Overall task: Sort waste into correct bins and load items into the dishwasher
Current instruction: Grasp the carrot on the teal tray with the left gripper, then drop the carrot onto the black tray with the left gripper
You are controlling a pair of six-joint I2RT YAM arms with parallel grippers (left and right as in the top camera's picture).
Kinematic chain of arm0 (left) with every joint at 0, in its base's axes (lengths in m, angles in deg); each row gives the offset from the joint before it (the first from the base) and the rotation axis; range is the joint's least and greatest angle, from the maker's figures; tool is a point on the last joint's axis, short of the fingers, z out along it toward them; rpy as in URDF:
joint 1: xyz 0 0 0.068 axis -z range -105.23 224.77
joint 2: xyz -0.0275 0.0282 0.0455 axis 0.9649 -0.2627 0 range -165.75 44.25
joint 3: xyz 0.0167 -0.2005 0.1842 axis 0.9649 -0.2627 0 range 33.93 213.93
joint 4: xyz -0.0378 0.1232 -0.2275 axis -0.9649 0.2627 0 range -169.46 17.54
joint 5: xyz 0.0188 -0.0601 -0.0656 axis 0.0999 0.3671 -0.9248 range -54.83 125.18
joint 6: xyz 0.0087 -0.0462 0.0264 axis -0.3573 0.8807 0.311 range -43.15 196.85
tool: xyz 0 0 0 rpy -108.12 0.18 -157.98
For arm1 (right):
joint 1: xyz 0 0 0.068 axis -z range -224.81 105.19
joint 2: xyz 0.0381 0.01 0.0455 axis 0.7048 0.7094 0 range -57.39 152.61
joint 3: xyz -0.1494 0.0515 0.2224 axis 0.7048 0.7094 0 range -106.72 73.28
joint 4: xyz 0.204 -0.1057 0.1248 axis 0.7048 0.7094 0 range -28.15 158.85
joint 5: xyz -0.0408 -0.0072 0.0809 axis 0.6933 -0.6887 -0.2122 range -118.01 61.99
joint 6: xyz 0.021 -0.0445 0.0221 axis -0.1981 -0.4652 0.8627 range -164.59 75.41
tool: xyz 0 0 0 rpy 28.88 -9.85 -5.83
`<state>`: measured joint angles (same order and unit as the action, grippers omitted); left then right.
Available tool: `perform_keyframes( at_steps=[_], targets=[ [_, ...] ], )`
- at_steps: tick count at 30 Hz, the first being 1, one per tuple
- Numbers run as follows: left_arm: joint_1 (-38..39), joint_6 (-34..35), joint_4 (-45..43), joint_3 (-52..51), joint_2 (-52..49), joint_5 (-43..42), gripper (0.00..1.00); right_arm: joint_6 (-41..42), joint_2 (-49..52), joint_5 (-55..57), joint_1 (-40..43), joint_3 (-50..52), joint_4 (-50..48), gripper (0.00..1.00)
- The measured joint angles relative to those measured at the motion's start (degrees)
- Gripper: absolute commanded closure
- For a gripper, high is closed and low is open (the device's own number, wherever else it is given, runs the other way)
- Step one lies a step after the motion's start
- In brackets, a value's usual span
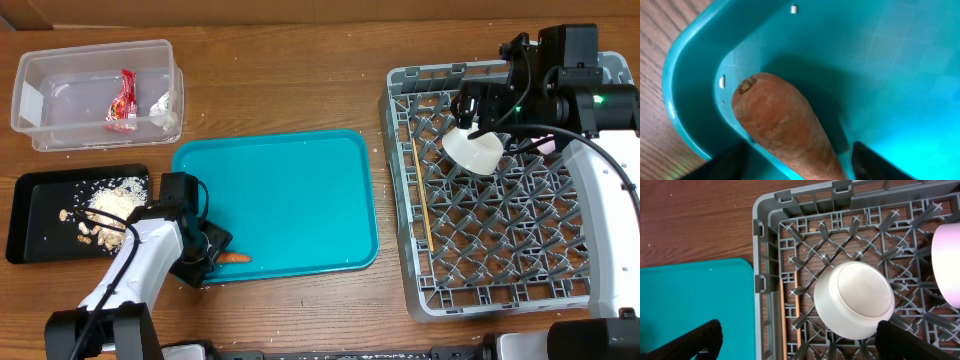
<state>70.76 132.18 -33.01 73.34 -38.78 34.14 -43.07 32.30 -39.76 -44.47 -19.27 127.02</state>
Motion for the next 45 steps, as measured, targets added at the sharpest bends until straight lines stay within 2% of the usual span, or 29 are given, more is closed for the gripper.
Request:
perform_keyframes(
  at_steps=[1, 6, 7, 15, 22, 25, 35, 42, 45],
  targets=[
    [0.0, 0.07, -0.02, -0.02, 0.0, 0.04, 0.51, 0.0, 0.0, -0.02, 0.0, 0.0, -0.02, 0.0],
    [0.0, -1.11, 0.2, 0.48, -0.02, 0.17, 0.86, 0.0, 0.0, 0.0, 0.0, 0.0, 0.04, 0.0],
    [0.0, -1.88, 0.24, 1.09, -0.04, 0.2, 0.87, 0.0, 0.0, 0.0, 0.02, 0.0, 0.04, 0.0],
    [-0.85, -6.91, 9.55, 14.43, -0.17, 1.79, 0.86, 0.0, 0.0, -0.02, 0.02, 0.0, 0.02, 0.0],
    [-6.16, -10.64, 15.89, 27.52, -0.24, 8.11, 0.82, 0.0, 0.0, 0.02, 0.0, 0.0, -0.02, 0.0],
    [-10.23, -11.47, 14.71, 29.4, -0.24, 11.89, 0.87, 0.02, 0.0, 0.09, 0.0, 0.0, 0.02, 0.0],
    [-23.45, -12.52, 5.73, 29.42, -1.27, 20.55, 0.87, 0.0, 0.0, 0.17, 0.0, 0.0, 0.0, 0.0],
    [-27.17, -14.08, -0.17, 29.44, -9.6, 21.9, 0.85, 0.0, 0.0, 0.13, 0.0, 0.0, 0.04, 0.0],
    [-27.26, -15.32, -2.12, 29.42, -14.23, 22.1, 0.78, 0.02, 0.0, 0.13, 0.0, 0.0, 0.13, 0.0]
  ],
)
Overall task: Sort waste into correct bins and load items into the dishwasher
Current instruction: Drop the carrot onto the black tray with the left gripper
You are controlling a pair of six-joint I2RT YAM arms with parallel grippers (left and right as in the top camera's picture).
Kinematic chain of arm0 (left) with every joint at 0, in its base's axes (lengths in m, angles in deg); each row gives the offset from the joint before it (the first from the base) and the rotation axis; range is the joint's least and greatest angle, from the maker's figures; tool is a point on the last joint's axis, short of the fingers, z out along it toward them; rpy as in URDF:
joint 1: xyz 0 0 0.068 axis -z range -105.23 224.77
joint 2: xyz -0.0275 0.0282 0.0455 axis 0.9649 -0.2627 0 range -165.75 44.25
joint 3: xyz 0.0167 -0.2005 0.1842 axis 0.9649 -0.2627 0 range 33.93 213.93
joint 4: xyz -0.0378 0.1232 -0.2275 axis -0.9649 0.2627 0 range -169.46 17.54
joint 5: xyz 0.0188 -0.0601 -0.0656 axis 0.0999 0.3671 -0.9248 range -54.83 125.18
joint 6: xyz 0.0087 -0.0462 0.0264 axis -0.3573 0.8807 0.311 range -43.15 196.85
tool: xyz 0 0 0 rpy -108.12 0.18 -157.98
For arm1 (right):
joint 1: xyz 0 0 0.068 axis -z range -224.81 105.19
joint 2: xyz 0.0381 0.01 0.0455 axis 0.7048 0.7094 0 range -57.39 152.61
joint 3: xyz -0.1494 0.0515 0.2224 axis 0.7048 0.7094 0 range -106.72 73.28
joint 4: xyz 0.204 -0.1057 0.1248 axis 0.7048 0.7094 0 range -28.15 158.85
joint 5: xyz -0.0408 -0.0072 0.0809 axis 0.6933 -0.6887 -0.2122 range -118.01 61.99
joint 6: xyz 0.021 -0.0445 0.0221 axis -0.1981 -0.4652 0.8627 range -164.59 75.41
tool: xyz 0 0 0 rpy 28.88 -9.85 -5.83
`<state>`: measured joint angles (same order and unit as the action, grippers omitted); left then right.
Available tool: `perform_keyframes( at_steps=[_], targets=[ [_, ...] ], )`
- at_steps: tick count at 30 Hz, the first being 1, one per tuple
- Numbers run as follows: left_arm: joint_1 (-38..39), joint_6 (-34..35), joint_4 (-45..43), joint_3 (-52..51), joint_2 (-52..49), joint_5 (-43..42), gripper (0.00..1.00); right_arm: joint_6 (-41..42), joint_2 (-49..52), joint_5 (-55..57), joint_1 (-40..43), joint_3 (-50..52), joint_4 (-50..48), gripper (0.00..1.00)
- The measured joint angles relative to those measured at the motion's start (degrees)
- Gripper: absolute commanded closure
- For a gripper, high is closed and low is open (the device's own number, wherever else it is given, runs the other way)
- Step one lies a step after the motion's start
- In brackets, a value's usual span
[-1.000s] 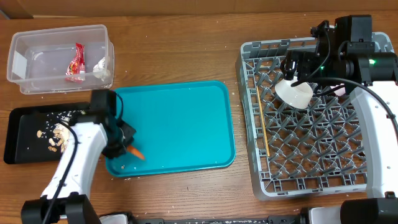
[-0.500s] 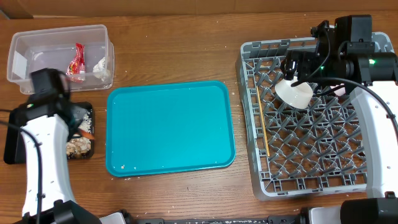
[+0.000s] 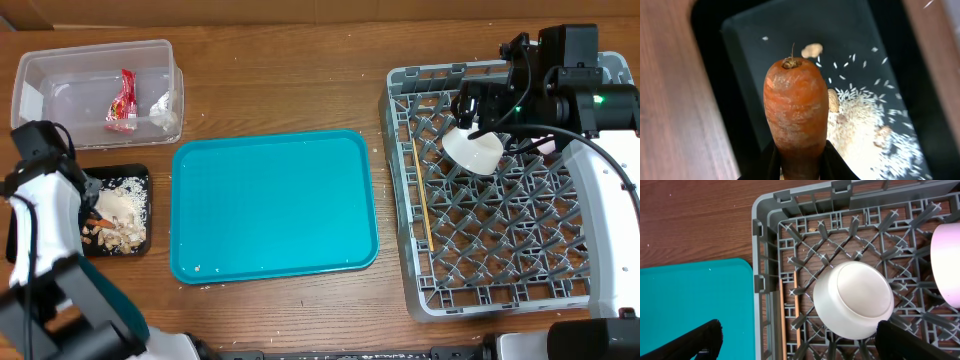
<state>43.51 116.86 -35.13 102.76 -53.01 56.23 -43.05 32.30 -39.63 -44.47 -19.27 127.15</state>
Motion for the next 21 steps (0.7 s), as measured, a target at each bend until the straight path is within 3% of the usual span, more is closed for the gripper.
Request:
perform_keyframes(
  at_steps=[9, 15, 21],
  targets=[
    [0.0, -1.73, -1.51, 0.0, -8.81, 0.22, 0.67, -0.02, 0.0, 0.04, 0.0, 0.0, 0.92, 0.0],
    [0.0, -3.17, 0.0, 0.17, -10.08, 0.22, 0.32, 0.02, 0.0, 0.26, 0.0, 0.0, 1.38, 0.0],
    [0.0, -5.57, 8.81, 5.11, -10.08, -0.96, 0.25, -0.04, 0.0, 1.14, 0.0, 0.0, 0.81, 0.0]
  ],
)
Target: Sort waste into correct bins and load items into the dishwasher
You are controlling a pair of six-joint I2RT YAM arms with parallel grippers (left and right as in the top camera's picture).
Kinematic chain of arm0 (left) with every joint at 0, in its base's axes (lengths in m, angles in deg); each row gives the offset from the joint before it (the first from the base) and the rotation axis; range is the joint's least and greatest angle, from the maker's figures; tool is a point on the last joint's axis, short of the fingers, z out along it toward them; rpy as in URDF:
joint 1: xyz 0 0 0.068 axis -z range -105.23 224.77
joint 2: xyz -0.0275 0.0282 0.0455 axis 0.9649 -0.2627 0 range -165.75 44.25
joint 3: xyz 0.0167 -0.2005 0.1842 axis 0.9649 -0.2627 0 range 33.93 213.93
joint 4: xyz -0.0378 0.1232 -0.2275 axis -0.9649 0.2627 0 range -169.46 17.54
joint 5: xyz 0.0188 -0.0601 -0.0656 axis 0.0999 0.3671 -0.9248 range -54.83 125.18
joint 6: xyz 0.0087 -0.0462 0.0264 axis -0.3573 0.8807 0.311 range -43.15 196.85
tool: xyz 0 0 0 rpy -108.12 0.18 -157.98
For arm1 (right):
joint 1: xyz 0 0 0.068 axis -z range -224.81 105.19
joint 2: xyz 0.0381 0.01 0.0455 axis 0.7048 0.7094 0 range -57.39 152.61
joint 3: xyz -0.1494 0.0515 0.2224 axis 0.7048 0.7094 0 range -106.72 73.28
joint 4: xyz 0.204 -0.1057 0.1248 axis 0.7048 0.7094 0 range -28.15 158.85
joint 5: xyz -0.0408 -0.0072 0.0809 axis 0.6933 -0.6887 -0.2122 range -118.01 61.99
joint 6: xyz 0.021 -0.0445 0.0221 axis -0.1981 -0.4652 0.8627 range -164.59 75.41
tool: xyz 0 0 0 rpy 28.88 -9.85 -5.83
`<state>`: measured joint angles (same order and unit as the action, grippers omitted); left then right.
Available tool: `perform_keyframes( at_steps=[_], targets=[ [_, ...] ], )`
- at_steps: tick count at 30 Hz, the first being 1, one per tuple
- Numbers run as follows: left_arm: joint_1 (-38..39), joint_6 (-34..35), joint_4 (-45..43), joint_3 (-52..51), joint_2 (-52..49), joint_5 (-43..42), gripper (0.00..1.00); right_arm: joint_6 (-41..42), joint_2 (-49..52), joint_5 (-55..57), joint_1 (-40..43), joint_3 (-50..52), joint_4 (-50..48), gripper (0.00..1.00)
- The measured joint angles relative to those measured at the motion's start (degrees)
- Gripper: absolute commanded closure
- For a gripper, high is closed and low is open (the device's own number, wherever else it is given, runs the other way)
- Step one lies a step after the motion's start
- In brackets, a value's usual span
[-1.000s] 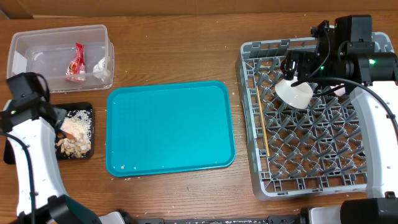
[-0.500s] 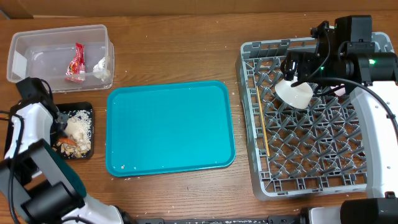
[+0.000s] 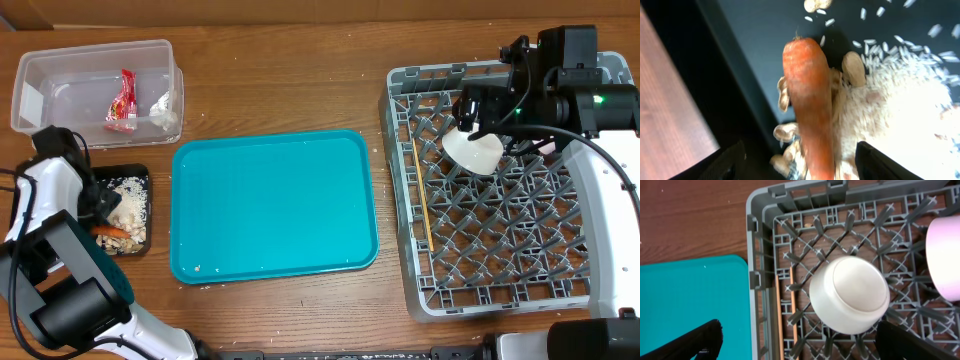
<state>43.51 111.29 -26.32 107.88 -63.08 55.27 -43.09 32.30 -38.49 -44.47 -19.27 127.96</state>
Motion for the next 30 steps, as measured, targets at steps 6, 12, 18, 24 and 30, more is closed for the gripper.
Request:
perform_keyframes(
  at_steps=[6, 12, 18, 24, 30],
  targets=[
    [0.46, -2.01, 9.66, 9.81, 0.61, -5.05, 0.22, 0.0, 0.0, 0.0, 0.0, 0.0, -3.13, 0.0],
    [8.0, -9.03, 13.77, 13.79, 4.61, -15.93, 0.08, 0.02, 0.0, -2.6, 0.02, 0.0, -4.46, 0.0],
    [21.86, -18.71, 28.02, 14.34, 6.45, -26.95, 0.03, 0.5, 0.09, -3.65, 0.0, 0.0, 1.73, 0.0],
    [27.15, -22.93, 42.93, 14.34, 6.47, -30.05, 0.03, 2.27, 0.9, -0.35, 0.07, 0.04, 12.87, 0.0],
    [27.91, -24.15, 43.5, 13.05, 7.78, -31.39, 0.1, 2.82, 0.9, 1.84, 0.07, 0.52, 20.63, 0.0]
  ],
)
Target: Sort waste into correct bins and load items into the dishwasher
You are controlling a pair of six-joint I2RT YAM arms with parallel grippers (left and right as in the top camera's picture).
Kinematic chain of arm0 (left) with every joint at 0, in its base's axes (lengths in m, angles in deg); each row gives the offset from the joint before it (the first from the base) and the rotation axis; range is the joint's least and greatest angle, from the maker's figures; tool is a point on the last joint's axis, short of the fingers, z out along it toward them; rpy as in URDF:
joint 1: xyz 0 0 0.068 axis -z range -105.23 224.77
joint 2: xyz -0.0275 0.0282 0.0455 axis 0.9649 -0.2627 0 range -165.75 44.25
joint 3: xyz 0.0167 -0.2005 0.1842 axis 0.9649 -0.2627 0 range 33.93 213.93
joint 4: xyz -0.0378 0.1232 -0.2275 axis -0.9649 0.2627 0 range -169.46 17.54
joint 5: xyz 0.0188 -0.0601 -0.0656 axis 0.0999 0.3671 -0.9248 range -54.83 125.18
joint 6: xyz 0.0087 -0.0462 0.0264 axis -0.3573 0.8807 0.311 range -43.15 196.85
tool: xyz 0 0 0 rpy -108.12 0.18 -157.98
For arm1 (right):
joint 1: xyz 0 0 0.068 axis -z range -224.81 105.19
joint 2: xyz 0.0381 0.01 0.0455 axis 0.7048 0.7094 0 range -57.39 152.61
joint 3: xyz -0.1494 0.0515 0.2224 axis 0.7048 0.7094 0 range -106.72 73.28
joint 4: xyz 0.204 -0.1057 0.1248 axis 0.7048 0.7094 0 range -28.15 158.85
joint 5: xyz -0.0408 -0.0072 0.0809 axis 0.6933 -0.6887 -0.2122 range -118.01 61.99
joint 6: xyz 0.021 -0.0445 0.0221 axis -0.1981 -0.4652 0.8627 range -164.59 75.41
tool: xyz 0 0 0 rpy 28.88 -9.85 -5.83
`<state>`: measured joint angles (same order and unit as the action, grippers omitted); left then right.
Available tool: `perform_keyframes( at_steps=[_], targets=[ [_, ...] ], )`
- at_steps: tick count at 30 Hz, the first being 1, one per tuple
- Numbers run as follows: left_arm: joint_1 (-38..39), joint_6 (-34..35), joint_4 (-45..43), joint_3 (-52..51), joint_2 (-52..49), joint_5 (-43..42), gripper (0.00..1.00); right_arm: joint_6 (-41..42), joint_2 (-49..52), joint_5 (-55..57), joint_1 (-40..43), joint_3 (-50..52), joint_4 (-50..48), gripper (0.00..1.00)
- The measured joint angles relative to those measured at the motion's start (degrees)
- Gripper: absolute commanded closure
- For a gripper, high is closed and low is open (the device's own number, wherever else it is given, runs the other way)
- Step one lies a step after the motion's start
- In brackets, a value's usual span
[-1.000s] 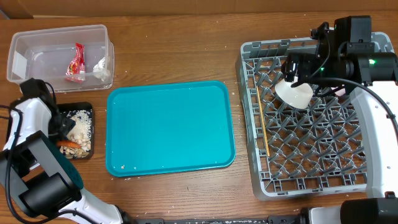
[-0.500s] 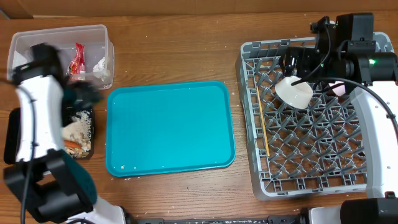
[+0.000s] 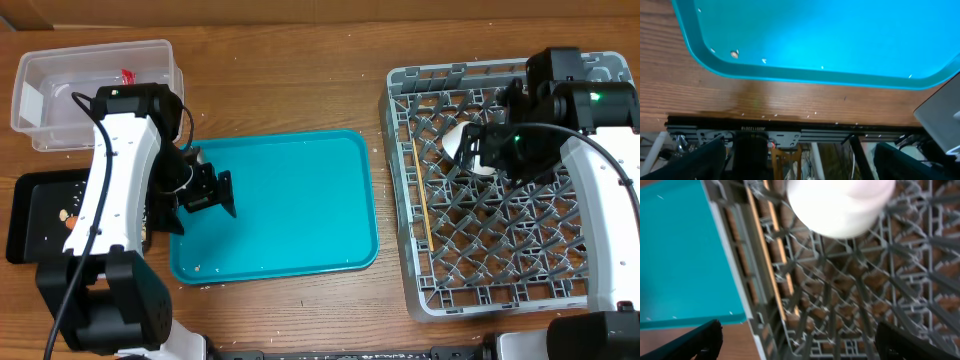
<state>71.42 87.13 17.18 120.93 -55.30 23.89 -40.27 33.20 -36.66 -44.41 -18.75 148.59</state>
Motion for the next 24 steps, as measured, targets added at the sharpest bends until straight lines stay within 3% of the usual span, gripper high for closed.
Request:
perform_keyframes(
  at_steps=[6, 9, 13, 18, 24],
  targets=[
    [0.0, -1.18, -7.34, -8.96, 10.86, 0.57, 0.08, 0.2, -7.65, 1.46, 0.0, 9.33, -7.52, 0.0],
    [0.0, -1.57, -14.36, -14.93, 22.16, 1.66, 0.01, 0.17, -18.8, 1.64, 0.0, 16.7, -13.97, 0.0],
    [0.0, -1.68, -24.55, -22.01, 41.24, 3.87, 0.0, 0.15, -36.04, 2.6, 0.0, 24.46, -19.67, 0.0],
    [0.0, -0.98, -27.71, -23.98, 54.29, 5.33, 0.0, 0.17, -46.49, 3.54, 0.0, 27.15, -16.31, 0.0],
    [0.0, -0.22, -28.92, -24.04, 60.02, 5.99, 0.0, 0.17, -49.77, 3.78, 0.0, 27.67, -13.49, 0.0]
  ],
)
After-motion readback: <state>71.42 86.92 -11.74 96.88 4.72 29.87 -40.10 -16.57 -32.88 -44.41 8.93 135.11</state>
